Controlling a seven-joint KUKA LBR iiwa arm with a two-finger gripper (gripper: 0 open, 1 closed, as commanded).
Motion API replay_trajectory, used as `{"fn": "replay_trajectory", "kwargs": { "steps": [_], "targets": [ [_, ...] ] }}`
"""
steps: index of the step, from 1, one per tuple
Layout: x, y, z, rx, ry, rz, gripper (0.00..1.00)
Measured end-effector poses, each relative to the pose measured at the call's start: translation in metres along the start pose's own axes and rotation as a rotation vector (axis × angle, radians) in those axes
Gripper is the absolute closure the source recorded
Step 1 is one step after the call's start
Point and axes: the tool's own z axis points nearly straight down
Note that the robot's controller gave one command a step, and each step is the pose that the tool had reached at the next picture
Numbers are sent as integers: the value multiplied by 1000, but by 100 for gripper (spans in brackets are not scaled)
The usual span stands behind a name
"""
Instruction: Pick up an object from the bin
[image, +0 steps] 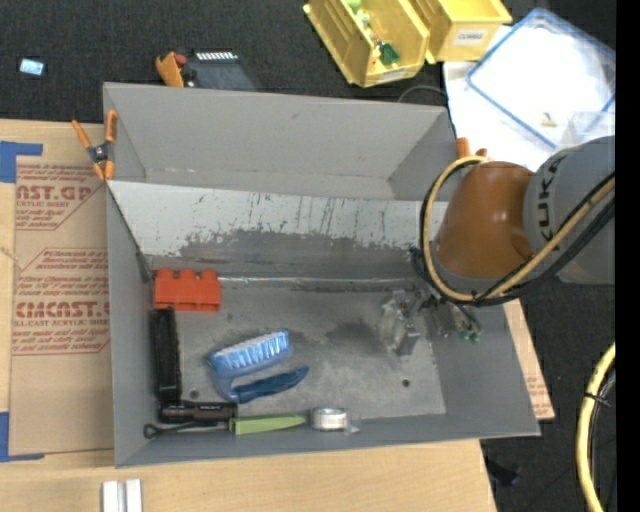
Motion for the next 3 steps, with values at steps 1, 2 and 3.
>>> {"fn": "replay_trajectory", "kwargs": {
  "steps": [1,2,3],
  "targets": [
    [-9,18,35,-1,-1,162,0],
    [-9,18,34,0,-2,162,0],
    [-17,54,33,0,-5,152,0]
  ]
}}
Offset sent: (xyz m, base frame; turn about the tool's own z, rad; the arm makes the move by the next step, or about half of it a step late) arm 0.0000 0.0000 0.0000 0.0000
